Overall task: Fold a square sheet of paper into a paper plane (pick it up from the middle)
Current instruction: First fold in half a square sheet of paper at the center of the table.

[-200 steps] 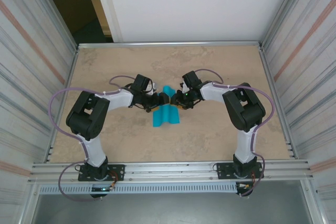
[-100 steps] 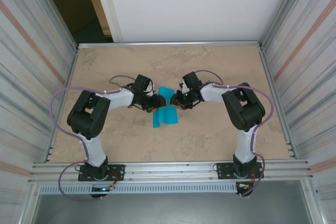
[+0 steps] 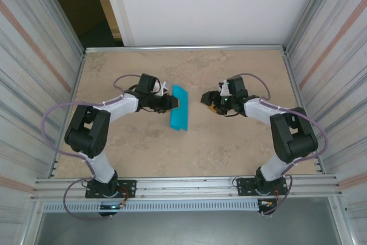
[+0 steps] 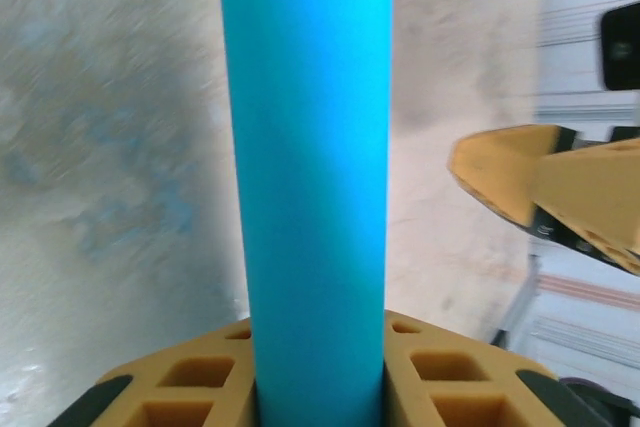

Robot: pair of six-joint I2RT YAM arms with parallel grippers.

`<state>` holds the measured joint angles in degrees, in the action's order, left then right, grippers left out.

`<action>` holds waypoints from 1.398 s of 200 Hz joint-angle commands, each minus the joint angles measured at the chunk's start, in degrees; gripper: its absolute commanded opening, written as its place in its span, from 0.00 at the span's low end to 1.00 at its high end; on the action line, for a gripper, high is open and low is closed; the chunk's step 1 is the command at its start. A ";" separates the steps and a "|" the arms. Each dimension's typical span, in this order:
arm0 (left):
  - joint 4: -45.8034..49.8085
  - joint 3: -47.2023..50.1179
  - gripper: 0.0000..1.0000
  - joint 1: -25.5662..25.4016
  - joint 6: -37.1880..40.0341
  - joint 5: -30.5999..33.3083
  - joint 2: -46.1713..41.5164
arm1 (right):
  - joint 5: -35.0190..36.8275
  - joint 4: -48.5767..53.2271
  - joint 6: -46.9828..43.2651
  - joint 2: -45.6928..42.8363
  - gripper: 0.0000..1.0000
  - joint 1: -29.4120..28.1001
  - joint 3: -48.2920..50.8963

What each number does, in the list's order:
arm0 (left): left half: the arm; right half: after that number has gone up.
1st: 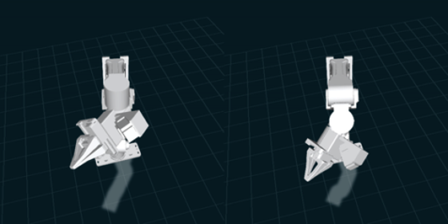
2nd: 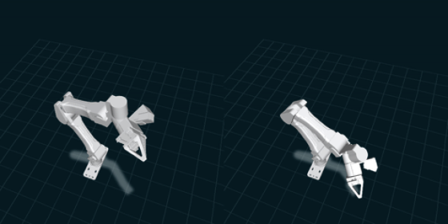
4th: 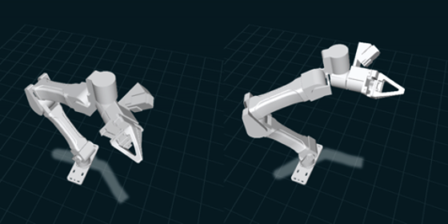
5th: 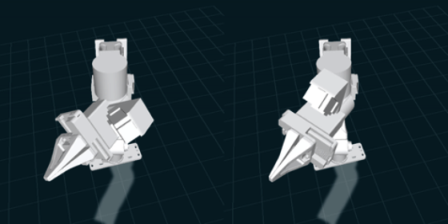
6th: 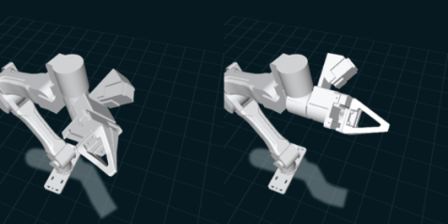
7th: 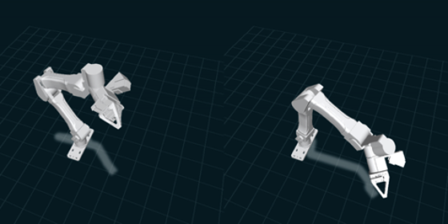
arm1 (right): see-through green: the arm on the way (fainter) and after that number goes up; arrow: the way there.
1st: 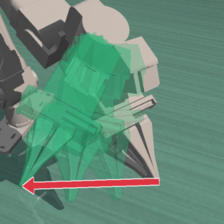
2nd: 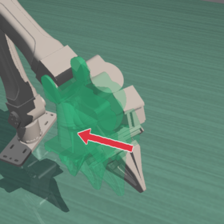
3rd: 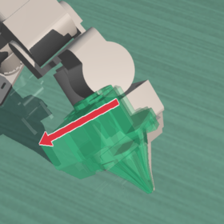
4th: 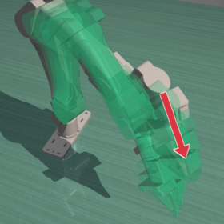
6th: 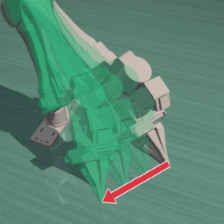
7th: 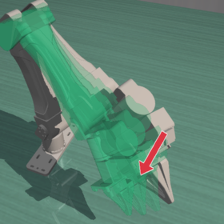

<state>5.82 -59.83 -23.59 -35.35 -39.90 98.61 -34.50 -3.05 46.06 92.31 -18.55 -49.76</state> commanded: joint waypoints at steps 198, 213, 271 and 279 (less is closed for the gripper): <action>-14.89 -3.94 0.28 3.64 -12.66 -17.58 -1.48 | -21.97 -31.12 13.37 4.30 0.62 -1.33 -3.78; -13.27 -3.89 0.27 3.90 -11.73 -17.20 -1.21 | -21.84 -29.80 12.73 3.34 0.57 -0.92 -3.51; -8.76 -4.92 0.26 4.36 -8.68 -16.60 -0.19 | -19.93 -21.17 7.93 1.51 0.35 0.00 -4.75; -8.48 -5.02 0.26 4.30 -8.44 -16.76 -0.10 | -19.98 -20.44 7.68 1.60 0.31 0.00 -4.95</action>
<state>-5.61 -63.75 -19.81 -46.65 -56.36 97.45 -54.06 -27.35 56.25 95.37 -18.98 -53.36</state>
